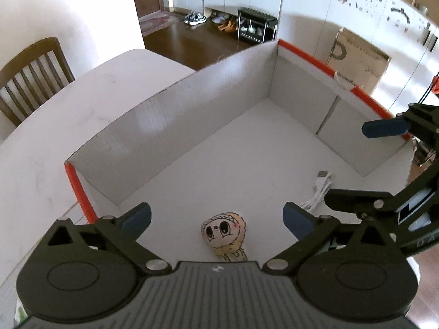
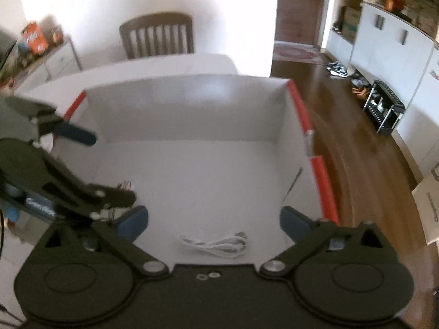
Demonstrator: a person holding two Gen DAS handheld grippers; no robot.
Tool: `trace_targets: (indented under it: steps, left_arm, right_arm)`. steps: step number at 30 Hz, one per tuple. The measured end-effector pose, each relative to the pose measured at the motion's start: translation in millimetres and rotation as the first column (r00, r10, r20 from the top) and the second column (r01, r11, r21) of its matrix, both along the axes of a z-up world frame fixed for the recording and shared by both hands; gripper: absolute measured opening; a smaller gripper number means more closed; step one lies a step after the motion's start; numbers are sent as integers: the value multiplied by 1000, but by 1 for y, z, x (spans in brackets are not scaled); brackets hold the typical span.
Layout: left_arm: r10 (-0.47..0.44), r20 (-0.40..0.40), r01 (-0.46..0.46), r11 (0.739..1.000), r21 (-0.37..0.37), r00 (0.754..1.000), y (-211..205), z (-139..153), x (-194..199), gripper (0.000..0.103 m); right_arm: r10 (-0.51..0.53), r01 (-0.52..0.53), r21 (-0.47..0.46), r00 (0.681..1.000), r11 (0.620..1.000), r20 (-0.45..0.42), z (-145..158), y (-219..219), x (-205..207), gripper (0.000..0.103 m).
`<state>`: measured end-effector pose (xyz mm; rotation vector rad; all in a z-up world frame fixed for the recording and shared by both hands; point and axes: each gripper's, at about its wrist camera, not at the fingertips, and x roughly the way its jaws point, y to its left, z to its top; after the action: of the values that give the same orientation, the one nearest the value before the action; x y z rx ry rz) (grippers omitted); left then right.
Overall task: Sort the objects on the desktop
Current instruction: 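Open the left tool to drop the doll while the right tool releases the cable into the box, then move both open tools back from the box toward the placemat items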
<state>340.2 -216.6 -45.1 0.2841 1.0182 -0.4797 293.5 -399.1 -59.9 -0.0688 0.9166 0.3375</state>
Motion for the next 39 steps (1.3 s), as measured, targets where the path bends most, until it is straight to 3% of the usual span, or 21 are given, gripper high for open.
trace_targets:
  steps: [16, 25, 39]
  left_arm:
    - [52, 106, -36, 988, -148, 993, 18, 26, -34, 103]
    - [99, 117, -74, 977, -199, 988, 33, 36, -48, 103]
    - [192, 128, -153, 951, -268, 973, 79, 47, -87, 103]
  right_arm:
    - [3, -12, 118, 997, 993, 75, 25, -20, -18, 103]
    - [18, -36, 182, 995, 983, 97, 36, -20, -25, 103]
    - [34, -57, 198, 993, 979, 117, 50, 9, -45, 103]
